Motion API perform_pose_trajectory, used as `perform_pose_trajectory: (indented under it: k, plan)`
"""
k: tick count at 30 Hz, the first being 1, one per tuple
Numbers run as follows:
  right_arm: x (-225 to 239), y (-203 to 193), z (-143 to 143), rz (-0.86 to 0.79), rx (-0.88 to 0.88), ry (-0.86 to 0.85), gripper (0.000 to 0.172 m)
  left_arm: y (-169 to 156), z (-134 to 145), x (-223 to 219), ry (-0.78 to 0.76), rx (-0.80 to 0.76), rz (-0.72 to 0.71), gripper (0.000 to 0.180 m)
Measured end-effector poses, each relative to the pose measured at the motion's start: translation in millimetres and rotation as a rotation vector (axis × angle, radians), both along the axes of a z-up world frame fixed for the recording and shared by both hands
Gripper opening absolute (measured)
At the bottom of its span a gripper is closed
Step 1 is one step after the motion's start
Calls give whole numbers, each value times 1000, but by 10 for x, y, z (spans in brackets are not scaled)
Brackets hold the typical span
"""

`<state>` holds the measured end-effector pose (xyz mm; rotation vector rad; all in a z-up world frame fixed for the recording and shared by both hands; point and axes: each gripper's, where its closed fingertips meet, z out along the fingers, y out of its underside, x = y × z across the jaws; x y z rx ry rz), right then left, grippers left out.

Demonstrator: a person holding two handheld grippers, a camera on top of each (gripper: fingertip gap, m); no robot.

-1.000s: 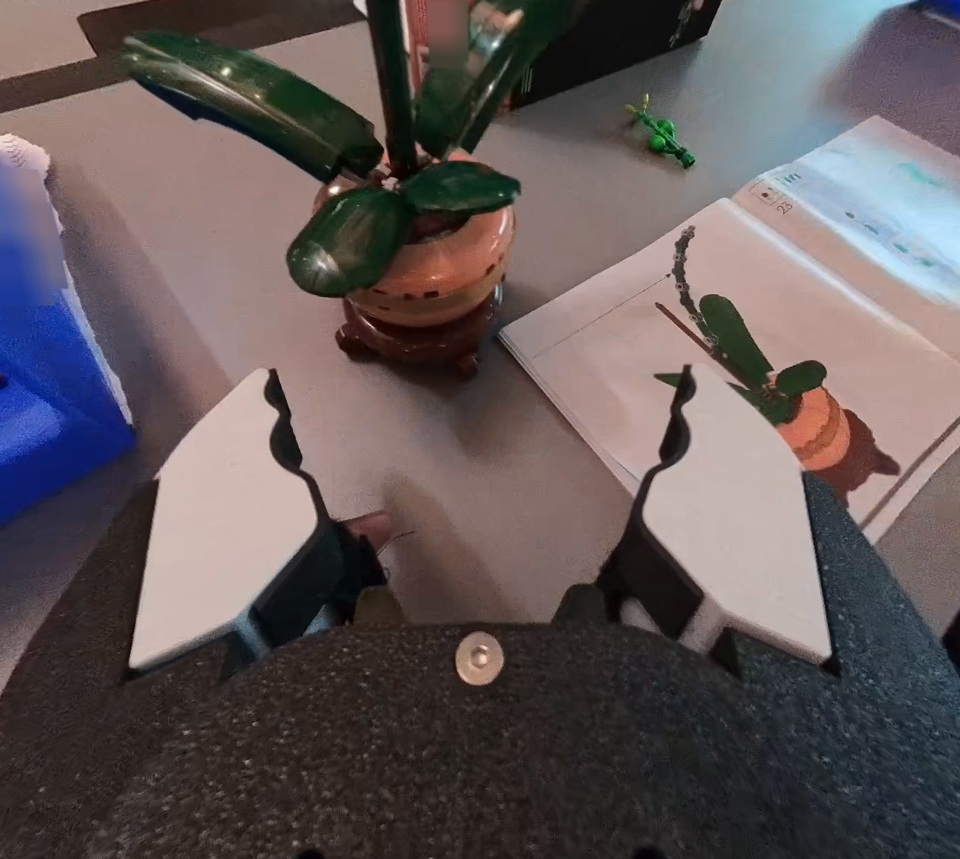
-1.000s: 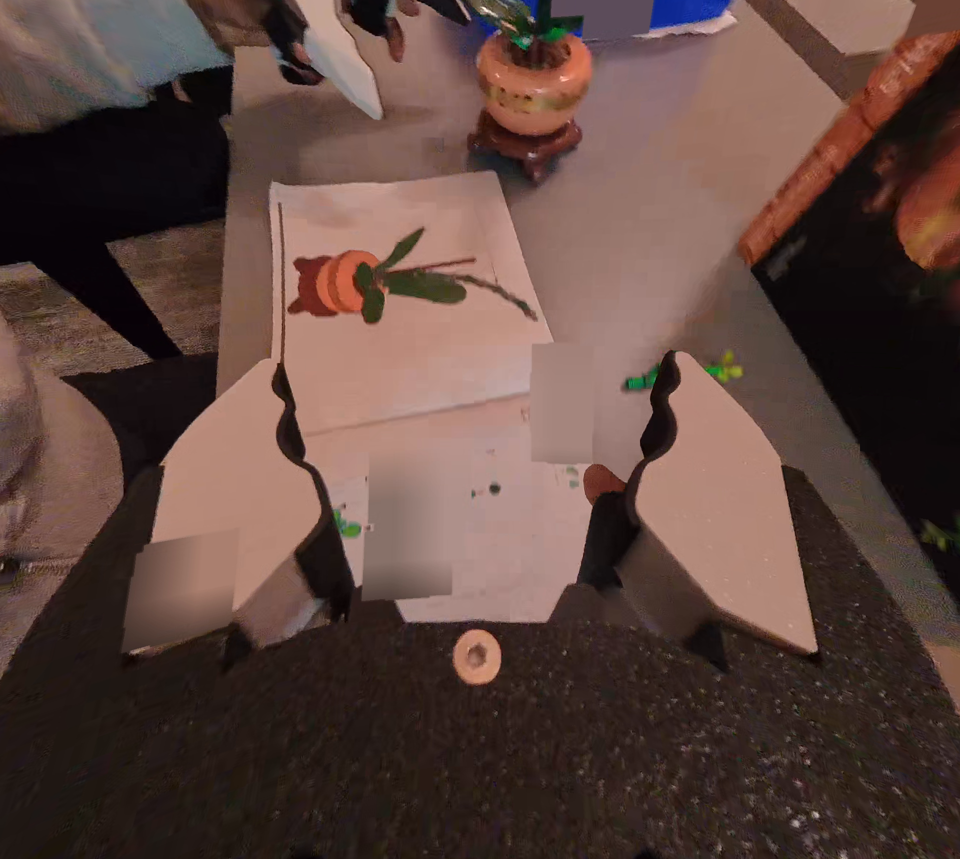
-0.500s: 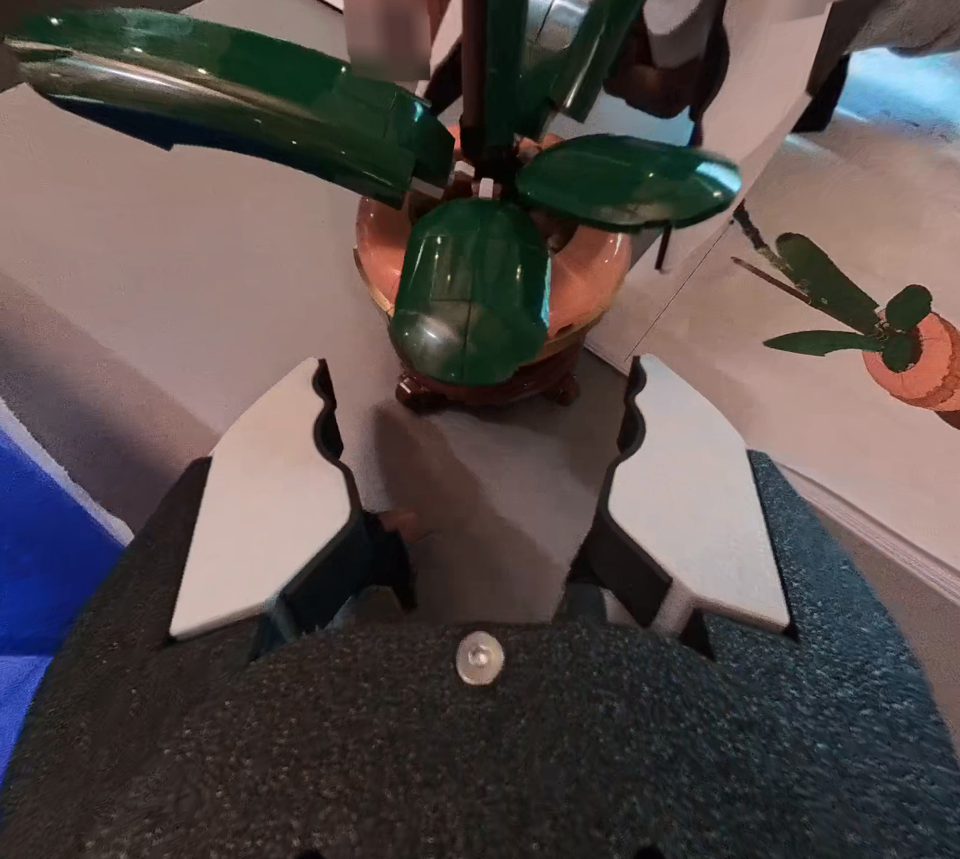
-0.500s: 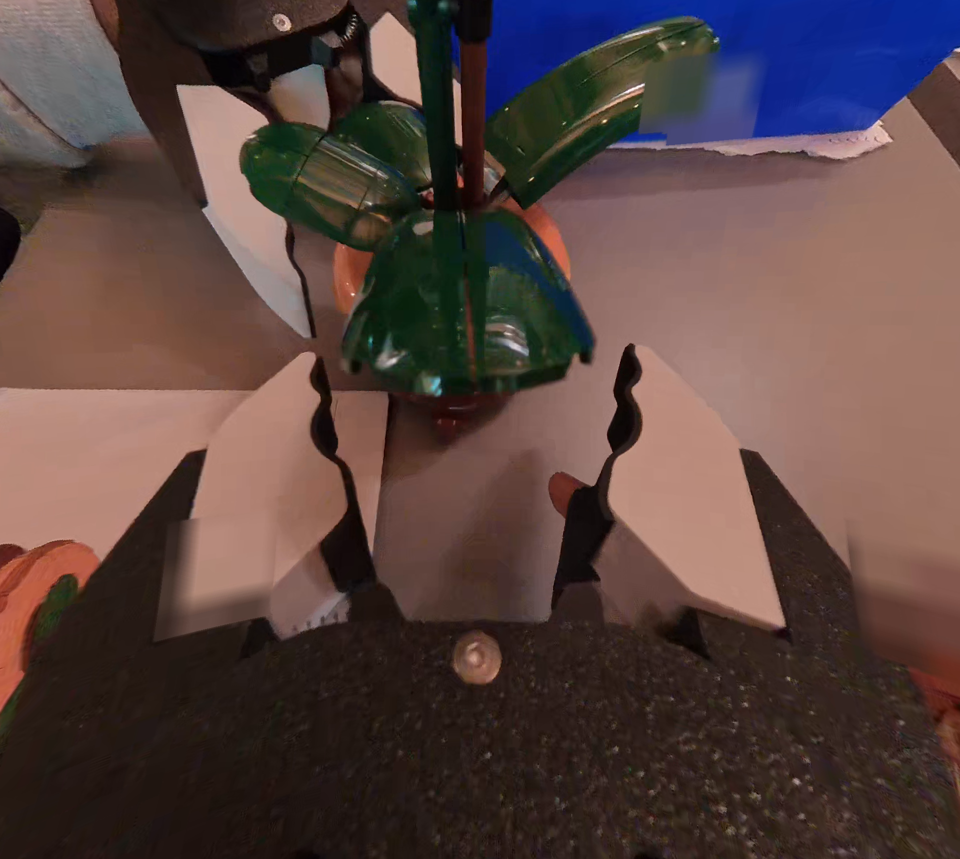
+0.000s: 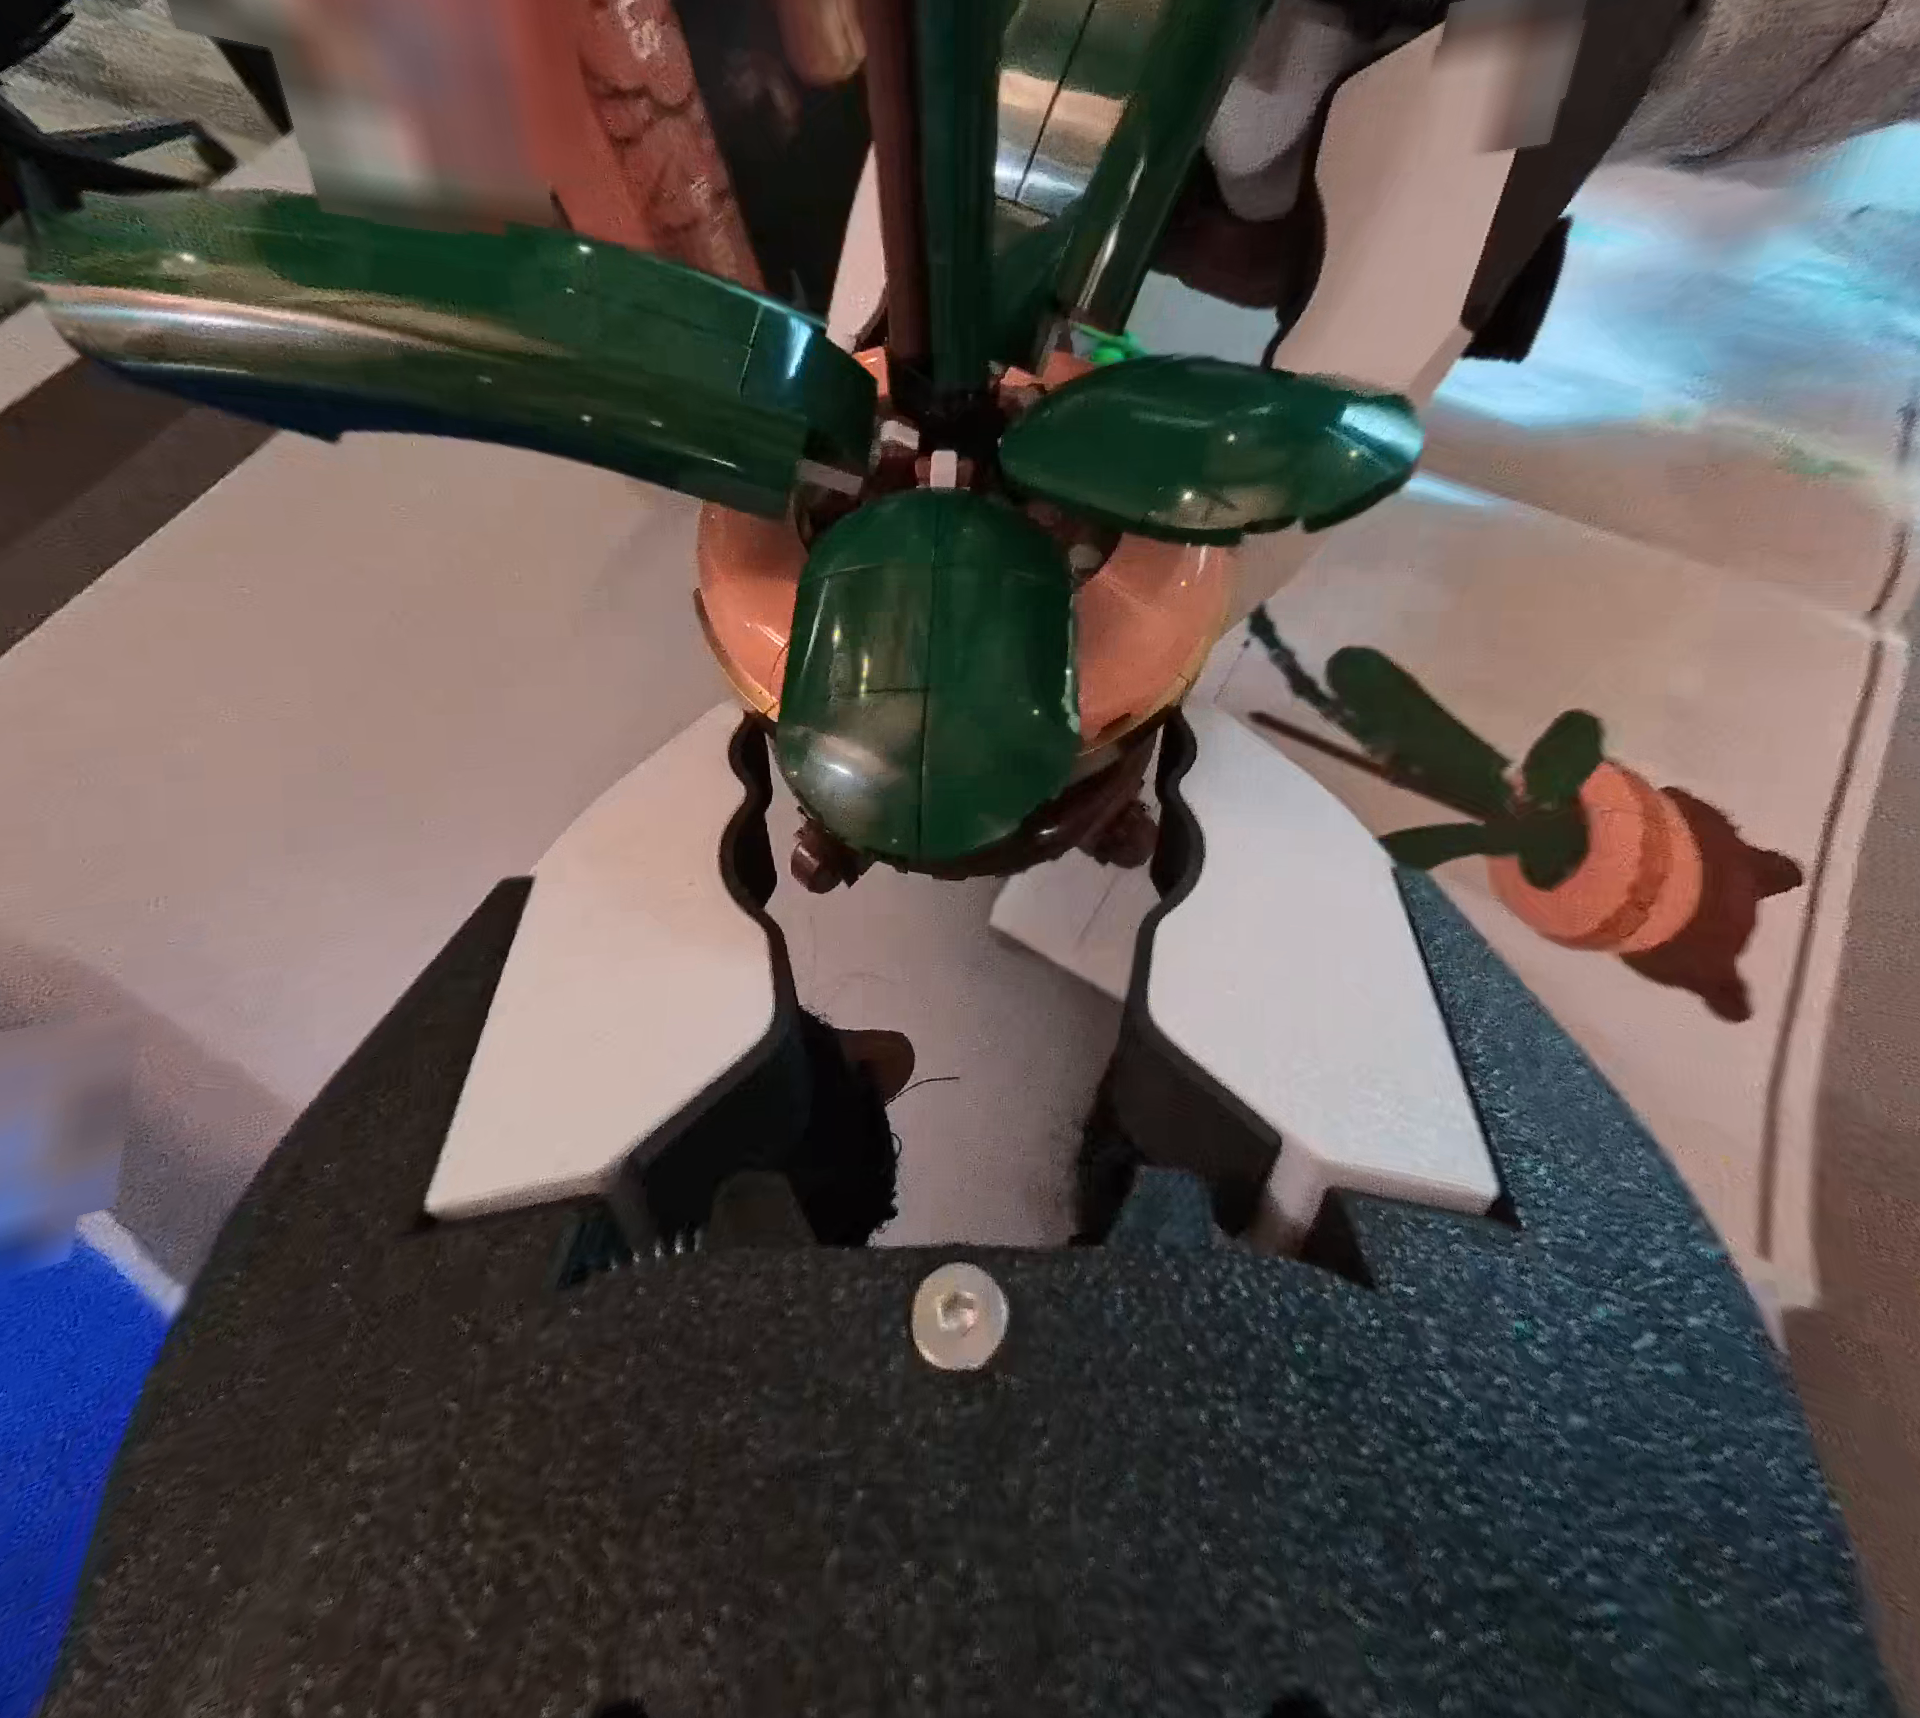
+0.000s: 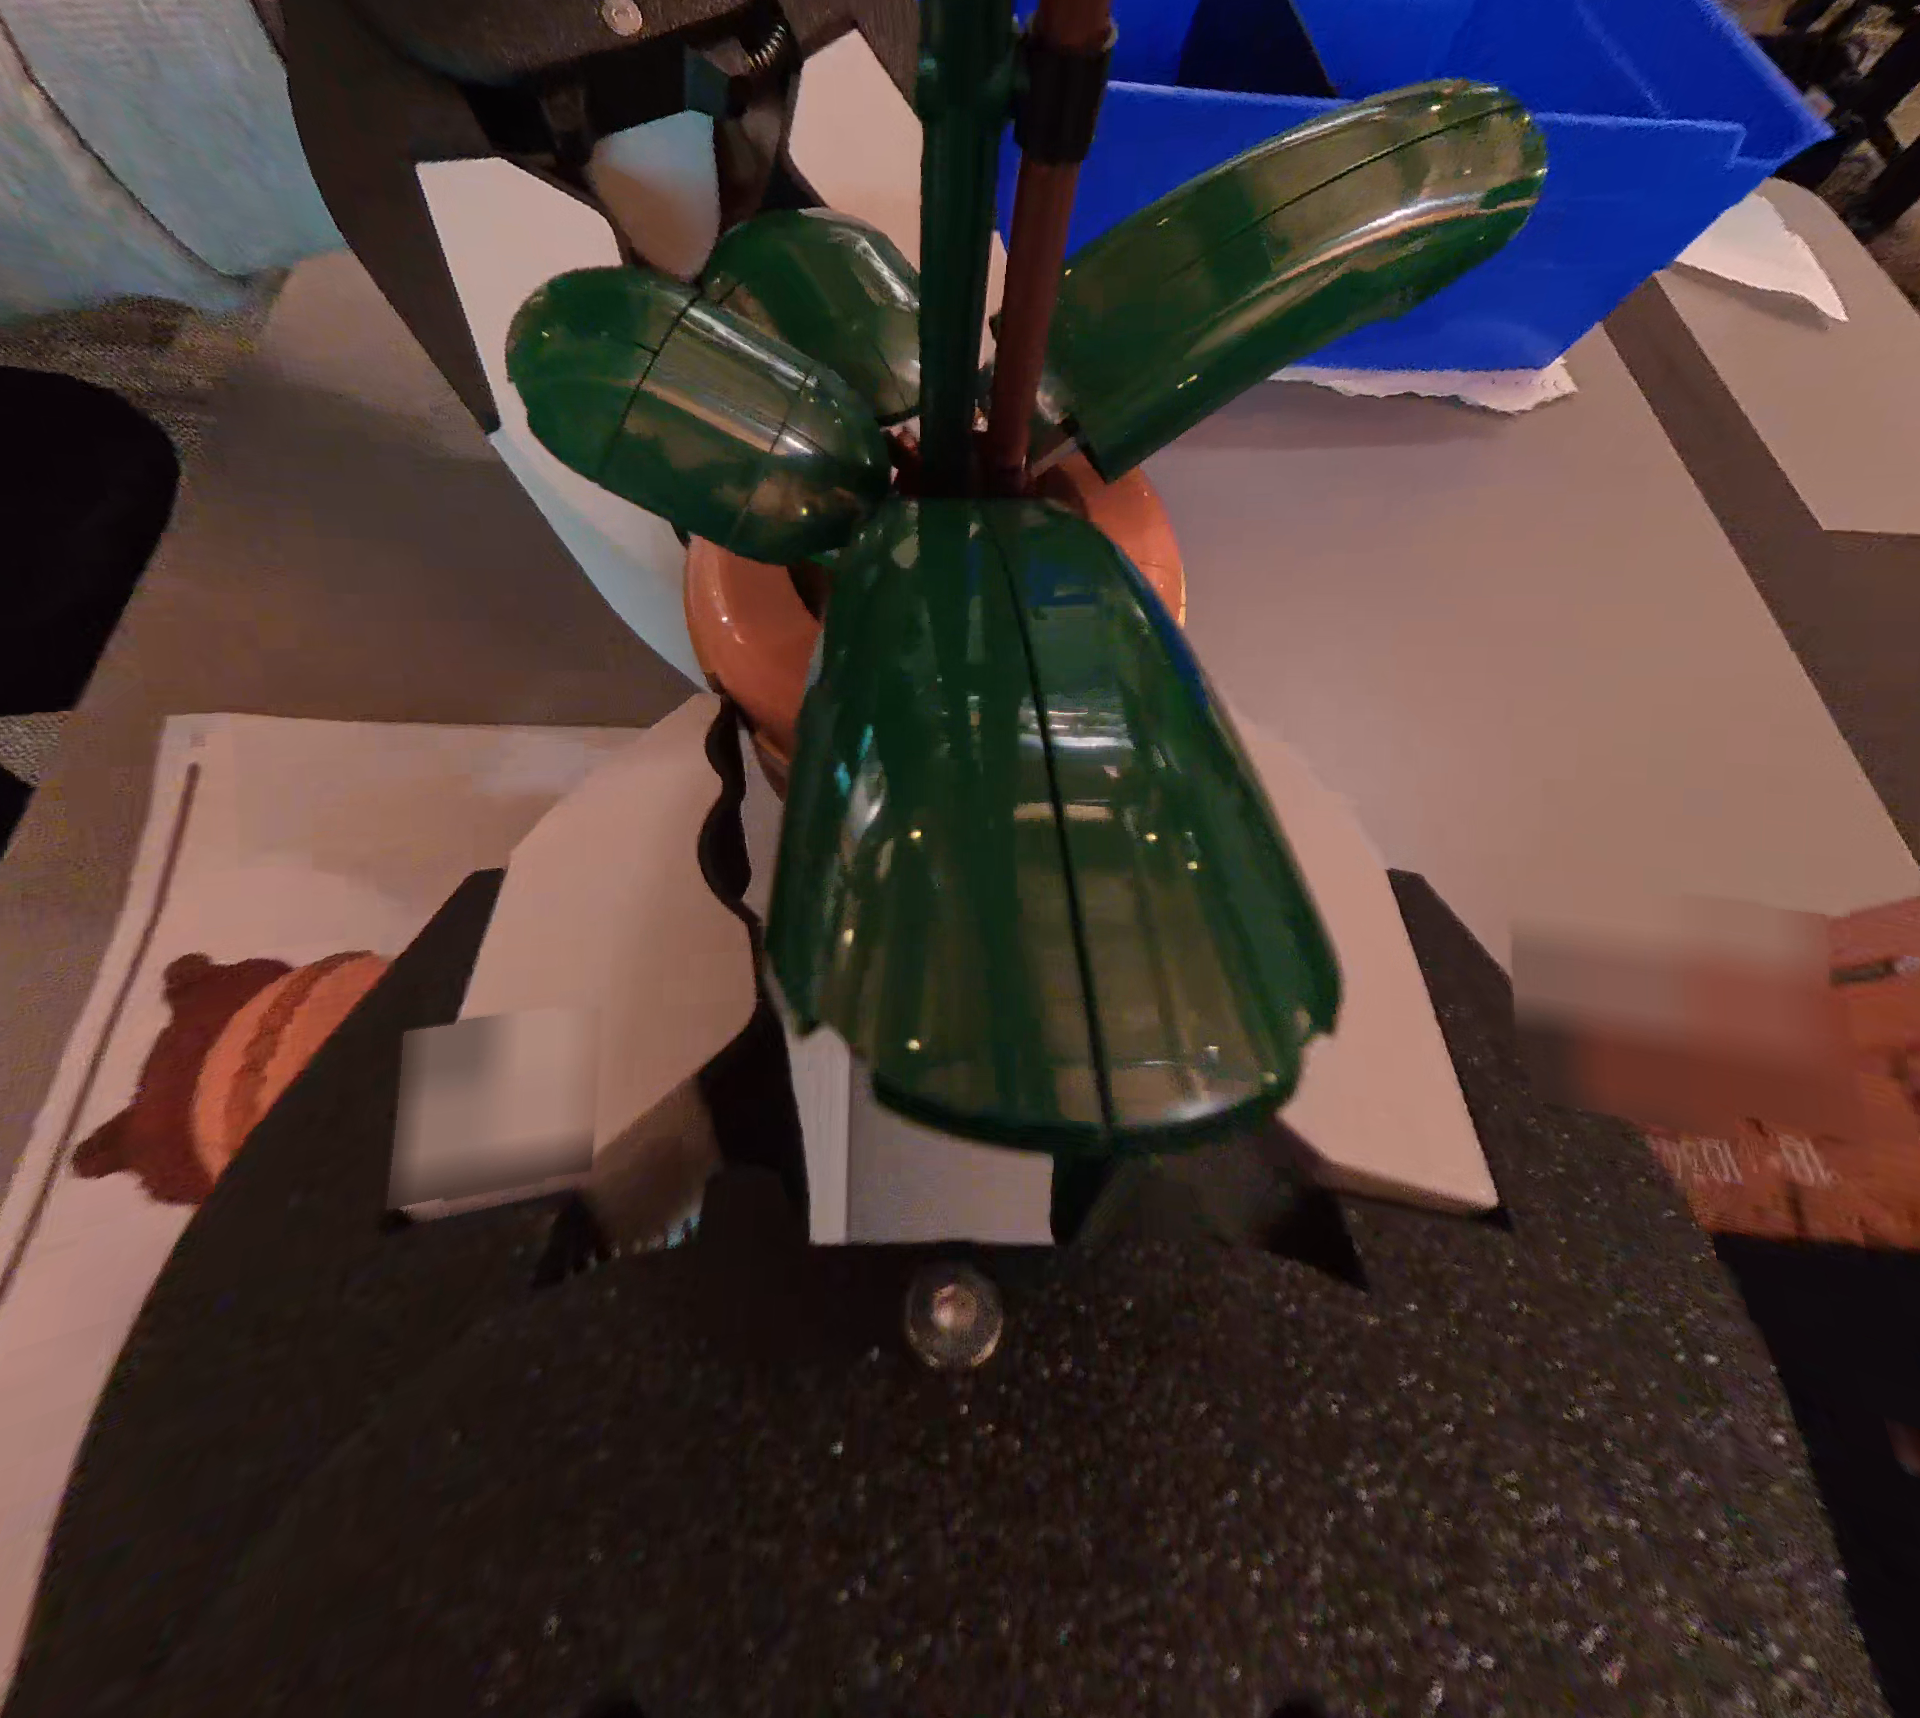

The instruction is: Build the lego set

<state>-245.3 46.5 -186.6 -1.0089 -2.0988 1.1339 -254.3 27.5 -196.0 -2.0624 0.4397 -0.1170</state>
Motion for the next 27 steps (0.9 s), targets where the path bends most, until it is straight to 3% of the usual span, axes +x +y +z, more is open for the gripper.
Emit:
perform_pose_trajectory:
  k: [11, 27]
  plan:
    - [884, 64, -31, -80, -17, -46, 74, 57, -36, 846, -20, -26, -84, 72]
    - [1291, -253, -308, -114, -18, -80, 75, -229, -325, 1255, -55, -37, -126, 72]
